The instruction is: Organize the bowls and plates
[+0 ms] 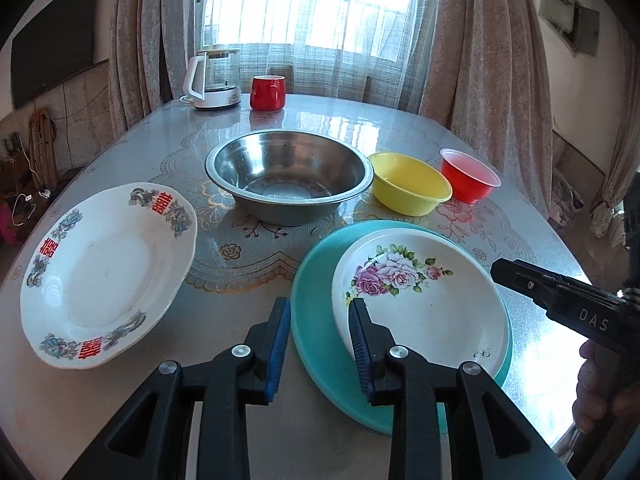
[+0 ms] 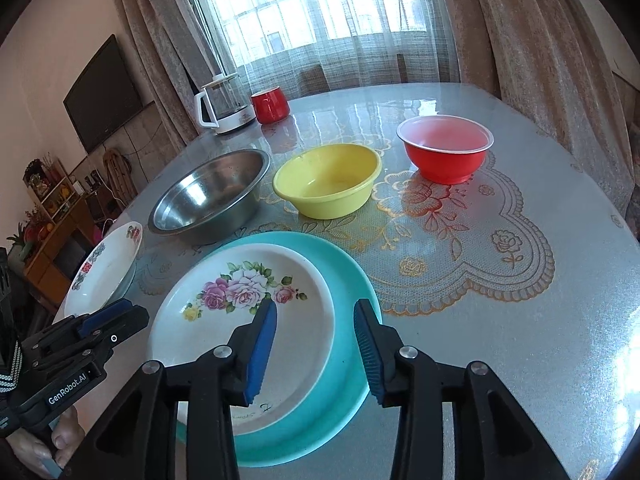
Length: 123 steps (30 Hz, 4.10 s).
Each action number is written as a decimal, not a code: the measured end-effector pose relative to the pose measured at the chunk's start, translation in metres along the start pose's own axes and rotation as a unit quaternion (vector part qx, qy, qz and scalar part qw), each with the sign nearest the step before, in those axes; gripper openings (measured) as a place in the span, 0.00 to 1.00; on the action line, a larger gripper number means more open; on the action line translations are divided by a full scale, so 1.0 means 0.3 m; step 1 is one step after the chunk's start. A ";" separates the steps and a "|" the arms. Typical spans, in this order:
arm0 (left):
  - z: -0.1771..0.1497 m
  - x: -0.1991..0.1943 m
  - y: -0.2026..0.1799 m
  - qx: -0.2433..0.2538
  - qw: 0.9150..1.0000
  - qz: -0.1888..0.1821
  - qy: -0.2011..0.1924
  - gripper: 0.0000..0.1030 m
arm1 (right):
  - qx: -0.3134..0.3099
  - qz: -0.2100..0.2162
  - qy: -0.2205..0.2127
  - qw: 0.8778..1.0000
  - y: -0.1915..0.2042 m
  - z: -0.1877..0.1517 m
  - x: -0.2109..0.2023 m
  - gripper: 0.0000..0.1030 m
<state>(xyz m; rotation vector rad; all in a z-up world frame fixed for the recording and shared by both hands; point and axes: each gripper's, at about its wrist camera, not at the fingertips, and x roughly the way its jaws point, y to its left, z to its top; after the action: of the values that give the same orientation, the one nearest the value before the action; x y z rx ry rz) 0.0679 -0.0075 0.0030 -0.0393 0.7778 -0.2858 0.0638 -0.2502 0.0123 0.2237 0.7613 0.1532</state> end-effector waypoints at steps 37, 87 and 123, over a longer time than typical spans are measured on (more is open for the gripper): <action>-0.003 -0.121 0.879 -0.222 0.968 0.114 -0.032 0.41 | -0.046 0.173 0.151 0.972 0.636 0.131 0.473 0.53; -0.147 -0.175 0.696 -0.160 0.984 0.077 -0.028 0.25 | -0.147 0.152 0.145 0.967 0.661 -0.015 0.373 0.30; -0.076 -0.138 0.368 -0.133 0.990 0.047 -0.005 0.25 | -0.030 0.140 0.082 0.986 0.305 0.004 0.155 0.27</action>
<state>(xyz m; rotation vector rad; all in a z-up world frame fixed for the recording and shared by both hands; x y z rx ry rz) 0.0503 0.1114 -0.0002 -0.2552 0.8013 -0.0896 0.0926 -0.1520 0.0056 0.2628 0.8843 0.4658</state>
